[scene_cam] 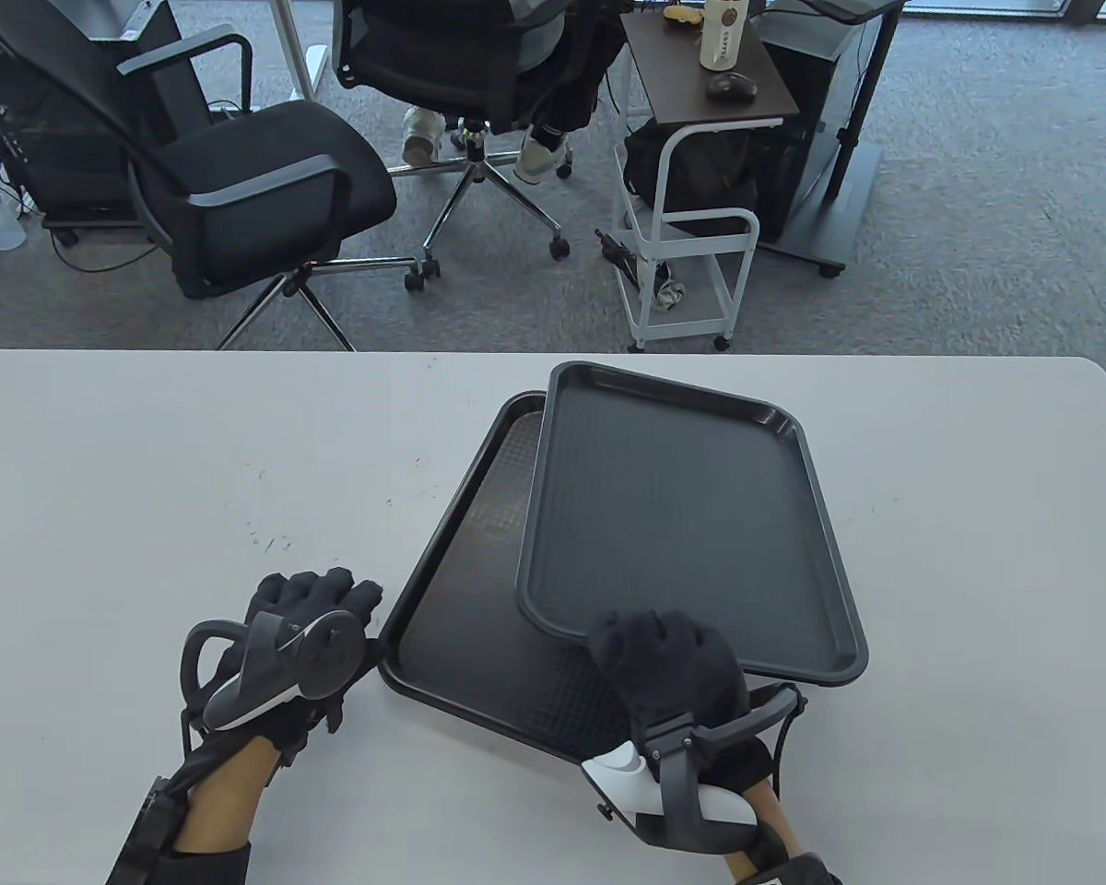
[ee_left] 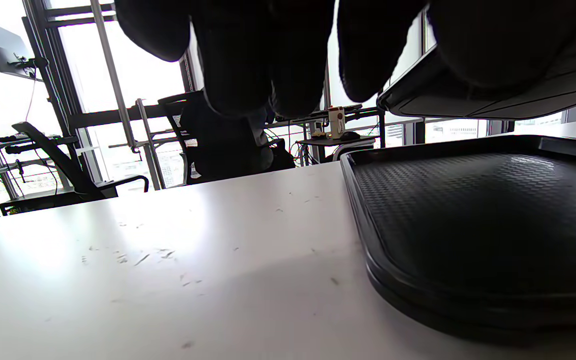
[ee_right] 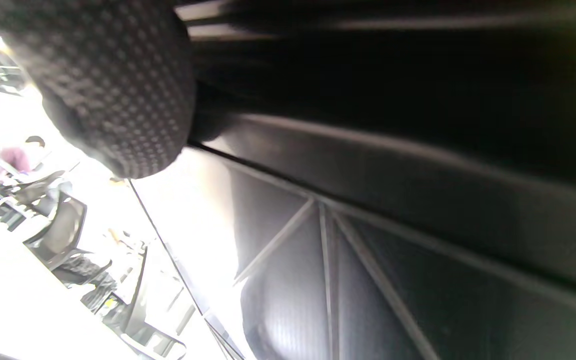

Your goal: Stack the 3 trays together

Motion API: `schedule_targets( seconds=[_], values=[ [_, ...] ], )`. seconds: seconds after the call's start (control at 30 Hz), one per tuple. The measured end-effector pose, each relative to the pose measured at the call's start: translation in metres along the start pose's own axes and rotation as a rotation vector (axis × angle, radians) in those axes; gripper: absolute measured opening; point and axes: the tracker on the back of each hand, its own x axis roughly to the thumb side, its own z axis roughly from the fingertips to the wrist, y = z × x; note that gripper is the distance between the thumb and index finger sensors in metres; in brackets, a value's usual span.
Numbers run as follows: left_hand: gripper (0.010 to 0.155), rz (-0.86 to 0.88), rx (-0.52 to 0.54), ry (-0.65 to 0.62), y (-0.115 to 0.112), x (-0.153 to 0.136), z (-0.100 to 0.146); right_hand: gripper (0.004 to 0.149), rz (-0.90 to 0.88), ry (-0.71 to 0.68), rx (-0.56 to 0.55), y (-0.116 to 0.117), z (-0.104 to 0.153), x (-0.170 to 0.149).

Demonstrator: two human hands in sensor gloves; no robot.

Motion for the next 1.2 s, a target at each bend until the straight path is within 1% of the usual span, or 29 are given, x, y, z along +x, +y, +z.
schedule_targets(
  seconds=[0.3,0.47,0.57,0.63,0.8,0.87,0.97,1.1,1.13,1.2],
  values=[
    [0.067,-0.007,0.017,-0.004,0.000,0.000,0.000,0.052,0.007,-0.152,0.060,0.011,0.002,0.040],
    [0.067,-0.004,0.022,0.001,0.001,-0.001,0.000,0.049,-0.044,-0.208,0.171,0.018,0.001,0.066],
    [0.067,-0.007,0.024,0.002,0.000,-0.001,0.000,0.047,-0.095,-0.288,0.281,0.026,0.004,0.081],
    [0.067,-0.010,0.012,0.005,-0.001,-0.001,0.000,0.047,-0.115,-0.319,0.311,0.030,0.007,0.085],
    [0.067,0.001,0.026,0.005,0.000,-0.002,-0.001,0.050,-0.153,-0.390,0.363,0.041,0.011,0.095],
    [0.067,-0.001,0.026,0.003,0.000,-0.002,-0.001,0.052,-0.198,-0.397,0.401,0.046,0.013,0.100],
    [0.067,-0.002,0.025,0.001,0.001,-0.002,-0.001,0.055,-0.218,-0.428,0.456,0.054,0.017,0.105],
    [0.067,0.009,0.030,0.000,0.001,-0.003,0.000,0.058,-0.246,-0.424,0.483,0.058,0.018,0.102],
    [0.067,0.010,0.030,-0.001,0.001,-0.003,0.000,0.059,-0.251,-0.422,0.516,0.058,0.017,0.099],
    [0.067,0.005,0.025,-0.006,0.001,-0.002,0.000,0.063,-0.232,-0.402,0.634,0.060,0.015,0.093]
  ],
)
